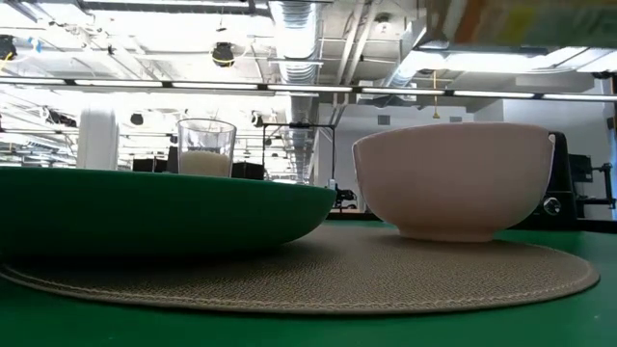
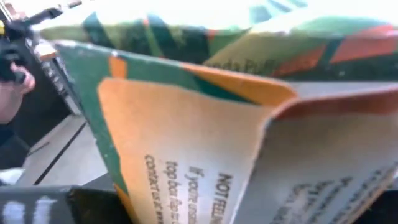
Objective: Arrange a breakfast setting
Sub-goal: Pour the cereal from the green cereal box into the white bowl
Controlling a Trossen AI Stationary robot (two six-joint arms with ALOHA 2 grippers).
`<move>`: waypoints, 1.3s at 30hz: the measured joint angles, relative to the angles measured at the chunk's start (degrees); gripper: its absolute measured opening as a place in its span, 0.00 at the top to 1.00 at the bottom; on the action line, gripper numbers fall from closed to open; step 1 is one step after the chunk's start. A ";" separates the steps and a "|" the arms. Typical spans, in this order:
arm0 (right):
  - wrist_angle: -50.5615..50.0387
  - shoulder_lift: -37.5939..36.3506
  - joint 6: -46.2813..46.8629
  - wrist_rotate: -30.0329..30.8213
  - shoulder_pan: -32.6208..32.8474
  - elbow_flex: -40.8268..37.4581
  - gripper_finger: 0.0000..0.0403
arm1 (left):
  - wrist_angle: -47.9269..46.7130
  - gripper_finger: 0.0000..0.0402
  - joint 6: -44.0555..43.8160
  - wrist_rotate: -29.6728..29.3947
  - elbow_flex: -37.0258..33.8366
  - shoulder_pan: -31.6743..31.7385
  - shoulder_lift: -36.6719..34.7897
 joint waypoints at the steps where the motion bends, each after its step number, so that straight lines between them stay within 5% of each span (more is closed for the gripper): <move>1: -0.07 0.00 0.02 -0.03 0.00 0.00 0.32 | -0.07 0.56 -0.12 -0.16 0.00 0.00 0.04; 39: -6.79 2.49 -0.77 -1.29 0.01 -5.83 0.32 | 1.11 0.56 0.50 -0.97 0.00 0.00 0.02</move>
